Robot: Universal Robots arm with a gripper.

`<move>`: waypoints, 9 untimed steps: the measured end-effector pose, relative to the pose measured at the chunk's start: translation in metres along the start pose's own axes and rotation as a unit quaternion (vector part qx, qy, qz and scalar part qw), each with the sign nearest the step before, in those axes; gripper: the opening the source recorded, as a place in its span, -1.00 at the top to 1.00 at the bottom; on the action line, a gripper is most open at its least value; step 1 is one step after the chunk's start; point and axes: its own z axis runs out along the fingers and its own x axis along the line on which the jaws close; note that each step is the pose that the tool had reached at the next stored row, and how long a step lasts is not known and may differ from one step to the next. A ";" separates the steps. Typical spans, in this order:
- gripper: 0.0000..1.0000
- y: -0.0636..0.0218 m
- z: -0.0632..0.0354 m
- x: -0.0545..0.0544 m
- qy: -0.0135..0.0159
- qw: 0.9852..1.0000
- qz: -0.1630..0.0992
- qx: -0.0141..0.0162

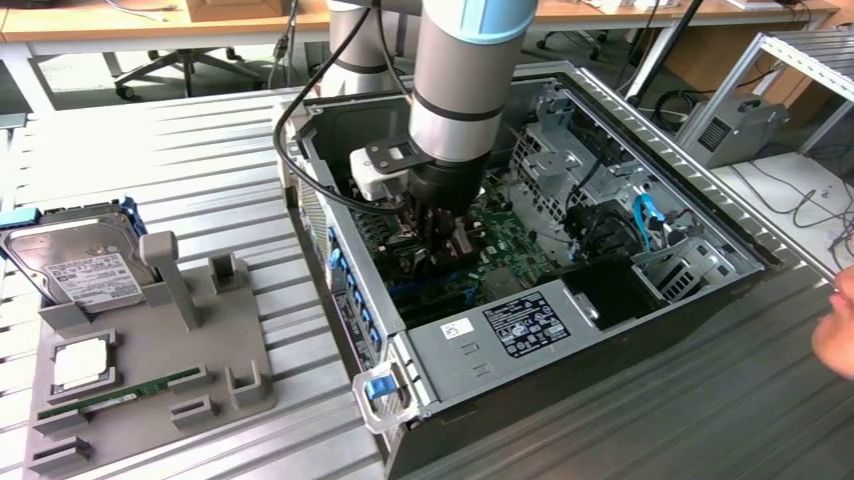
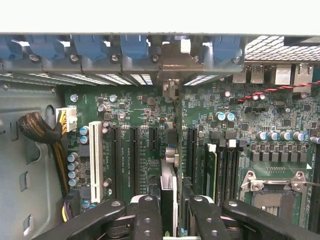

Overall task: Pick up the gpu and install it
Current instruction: 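Insert the gpu into the slot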

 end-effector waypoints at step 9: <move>0.47 0.0001 0.0032 -0.002 -0.001 1.000 0.000 0.000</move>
